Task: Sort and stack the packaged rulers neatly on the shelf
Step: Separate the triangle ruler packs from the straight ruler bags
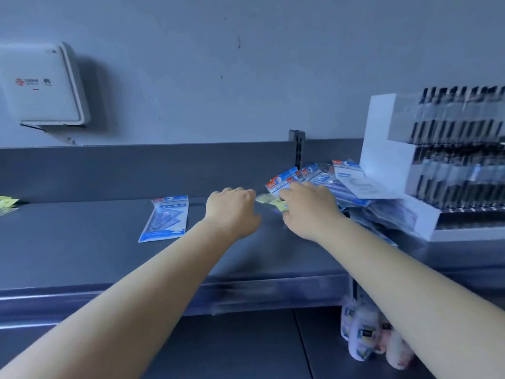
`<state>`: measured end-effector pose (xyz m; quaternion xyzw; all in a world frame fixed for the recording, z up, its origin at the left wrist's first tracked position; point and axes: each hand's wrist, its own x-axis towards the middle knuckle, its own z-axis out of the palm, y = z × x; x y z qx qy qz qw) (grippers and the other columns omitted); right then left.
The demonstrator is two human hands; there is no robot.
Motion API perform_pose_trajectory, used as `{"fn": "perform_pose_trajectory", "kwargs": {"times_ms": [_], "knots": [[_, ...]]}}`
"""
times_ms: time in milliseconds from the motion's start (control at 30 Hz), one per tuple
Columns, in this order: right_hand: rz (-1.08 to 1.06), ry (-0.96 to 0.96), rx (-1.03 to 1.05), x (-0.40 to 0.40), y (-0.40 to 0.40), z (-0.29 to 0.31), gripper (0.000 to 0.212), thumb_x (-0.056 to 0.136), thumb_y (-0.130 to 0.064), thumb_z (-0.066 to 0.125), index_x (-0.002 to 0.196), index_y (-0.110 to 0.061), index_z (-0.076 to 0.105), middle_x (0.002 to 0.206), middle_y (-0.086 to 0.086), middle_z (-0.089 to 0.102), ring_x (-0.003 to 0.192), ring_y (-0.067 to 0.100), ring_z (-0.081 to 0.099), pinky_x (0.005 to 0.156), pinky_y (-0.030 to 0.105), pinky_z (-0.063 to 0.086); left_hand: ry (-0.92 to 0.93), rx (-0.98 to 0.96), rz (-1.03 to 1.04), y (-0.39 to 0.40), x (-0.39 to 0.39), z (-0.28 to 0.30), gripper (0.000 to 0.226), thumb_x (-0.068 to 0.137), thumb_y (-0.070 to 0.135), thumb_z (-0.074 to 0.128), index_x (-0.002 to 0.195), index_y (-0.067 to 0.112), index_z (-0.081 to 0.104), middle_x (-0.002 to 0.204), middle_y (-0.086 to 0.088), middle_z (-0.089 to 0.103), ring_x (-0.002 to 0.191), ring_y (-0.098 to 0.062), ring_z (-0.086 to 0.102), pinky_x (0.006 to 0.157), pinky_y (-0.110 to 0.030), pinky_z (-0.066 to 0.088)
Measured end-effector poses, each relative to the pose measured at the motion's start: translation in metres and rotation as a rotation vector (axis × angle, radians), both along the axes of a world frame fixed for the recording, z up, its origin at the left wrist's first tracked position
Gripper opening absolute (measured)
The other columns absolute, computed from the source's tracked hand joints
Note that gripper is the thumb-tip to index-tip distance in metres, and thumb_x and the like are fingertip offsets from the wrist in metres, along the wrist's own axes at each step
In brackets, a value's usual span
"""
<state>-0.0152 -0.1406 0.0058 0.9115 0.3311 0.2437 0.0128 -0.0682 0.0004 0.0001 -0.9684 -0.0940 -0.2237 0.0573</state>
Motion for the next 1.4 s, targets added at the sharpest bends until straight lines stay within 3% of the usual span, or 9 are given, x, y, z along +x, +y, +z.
{"fn": "perform_pose_trajectory", "kwargs": {"times_ms": [400, 667, 867, 967, 1033, 1100, 1233, 1333, 1400], "knots": [[-0.129, 0.172, 0.241, 0.069, -0.111, 0.005, 0.035, 0.096, -0.029, 0.04, 0.127, -0.012, 0.045, 0.129, 0.008, 0.05, 0.118, 0.028, 0.047, 0.094, 0.038, 0.041, 0.089, -0.325, -0.069, -0.076, 0.063, 0.005, 0.037, 0.09, 0.042, 0.048, 0.122, 0.023, 0.052, 0.116, 0.005, 0.059, 0.106, -0.021, 0.056, 0.082, -0.028, 0.045], [-0.275, 0.424, 0.173, 0.112, -0.114, 0.011, 0.062, 0.092, -0.055, 0.039, 0.137, -0.012, 0.04, 0.139, 0.008, 0.047, 0.123, 0.027, 0.047, 0.095, 0.034, 0.042, 0.096, -0.486, -0.097, -0.089, 0.119, 0.009, 0.035, 0.089, 0.035, 0.049, 0.121, 0.021, 0.05, 0.13, 0.0, 0.05, 0.105, -0.021, 0.052, 0.085, -0.031, 0.043], [-0.288, 0.509, 0.275, 0.13, -0.102, 0.019, 0.052, 0.089, -0.049, 0.051, 0.118, -0.006, 0.054, 0.119, 0.012, 0.057, 0.094, 0.024, 0.053, 0.067, 0.028, 0.039, 0.05, -0.568, -0.006, -0.08, 0.156, 0.012, 0.041, 0.086, 0.036, 0.054, 0.12, 0.013, 0.046, 0.121, -0.006, 0.046, 0.112, -0.027, 0.046, 0.084, -0.034, 0.041], [-0.29, 0.52, 0.29, 0.133, -0.099, 0.021, 0.054, 0.083, -0.046, 0.061, 0.118, -0.005, 0.057, 0.118, 0.011, 0.059, 0.098, 0.024, 0.057, 0.074, 0.029, 0.046, -0.003, -0.664, 0.07, -0.067, 0.172, 0.011, 0.044, 0.084, 0.038, 0.058, 0.115, 0.008, 0.047, 0.119, -0.008, 0.049, 0.113, -0.031, 0.047, 0.089, -0.038, 0.043], [-0.294, 0.519, 0.325, 0.136, -0.098, 0.021, 0.05, 0.082, -0.04, 0.063, 0.118, -0.006, 0.059, 0.118, 0.01, 0.06, 0.104, 0.025, 0.059, 0.083, 0.031, 0.049, -0.006, -0.708, 0.061, -0.06, 0.18, 0.008, 0.028, 0.083, 0.04, 0.059, 0.088, 0.012, 0.053, 0.098, -0.006, 0.059, 0.105, -0.032, 0.054, 0.076, -0.034, 0.043], [-0.278, 0.488, 0.365, 0.139, -0.097, 0.02, 0.035, 0.082, -0.031, 0.06, 0.105, -0.006, 0.065, 0.107, 0.01, 0.065, 0.096, 0.026, 0.061, 0.077, 0.031, 0.049, -0.018, -0.726, 0.038, -0.058, 0.185, 0.007, 0.029, 0.083, 0.035, 0.059, 0.064, 0.019, 0.043, 0.079, -0.003, 0.056, 0.09, -0.031, 0.056, 0.068, -0.029, 0.036], [-0.23, 0.376, 0.535, 0.141, -0.098, 0.02, 0.021, 0.08, -0.01, 0.049, 0.073, 0.003, 0.065, 0.065, 0.018, 0.059, 0.061, 0.026, 0.047, 0.053, 0.027, 0.033, -0.085, -0.813, -0.039, -0.062, 0.192, 0.009, 0.031, 0.078, 0.018, 0.053, 0.056, 0.018, 0.031, 0.059, 0.0, 0.044, 0.062, -0.025, 0.037, 0.058, -0.028, 0.027], [-0.164, 0.274, 0.702, 0.143, -0.102, 0.026, 0.02, 0.08, -0.001, 0.047, 0.08, 0.007, 0.065, 0.073, 0.024, 0.061, 0.063, 0.032, 0.046, 0.054, 0.028, 0.03, -0.186, -0.92, -0.174, -0.064, 0.196, 0.014, 0.024, 0.084, 0.016, 0.052, 0.063, 0.014, 0.04, 0.058, -0.003, 0.039, 0.06, -0.024, 0.033, 0.057, -0.028, 0.025], [-0.124, 0.211, 0.795, 0.143, -0.105, 0.031, 0.022, 0.084, 0.0, 0.046, 0.088, 0.003, 0.067, 0.086, 0.016, 0.067, 0.078, 0.032, 0.055, 0.06, 0.027, 0.032, -0.278, -1.008, -0.249, -0.064, 0.194, 0.022, 0.016, 0.088, 0.014, 0.049, 0.072, 0.009, 0.046, 0.066, -0.008, 0.042, 0.054, -0.023, 0.039, 0.056, -0.029, 0.031]]}}
